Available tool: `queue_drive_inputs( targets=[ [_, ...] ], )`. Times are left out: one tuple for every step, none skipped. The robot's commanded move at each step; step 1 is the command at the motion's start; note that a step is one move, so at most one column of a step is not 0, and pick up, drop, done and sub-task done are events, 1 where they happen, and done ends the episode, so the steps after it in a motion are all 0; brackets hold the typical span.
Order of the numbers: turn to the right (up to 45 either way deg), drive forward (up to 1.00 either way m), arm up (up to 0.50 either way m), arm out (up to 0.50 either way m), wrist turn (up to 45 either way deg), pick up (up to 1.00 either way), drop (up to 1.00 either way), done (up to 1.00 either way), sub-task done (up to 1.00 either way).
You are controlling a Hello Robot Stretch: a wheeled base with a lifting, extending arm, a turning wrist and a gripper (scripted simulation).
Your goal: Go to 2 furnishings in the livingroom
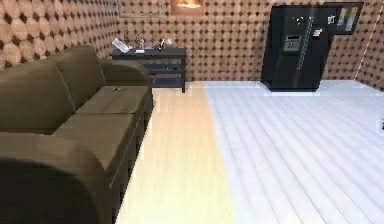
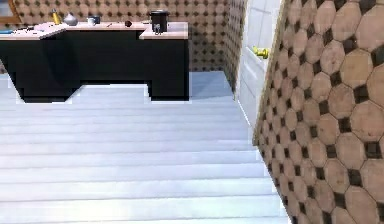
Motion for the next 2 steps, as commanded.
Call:
queue_drive_inputs(
  targets=[
    [-45.0,0.00,0.00,0.00,0.0,0.00,0.00,0.00,0.00],
    [-15.0,0.00,0.00,0.00,0.0,0.00,0.00,0.00,0.00]
  ],
)
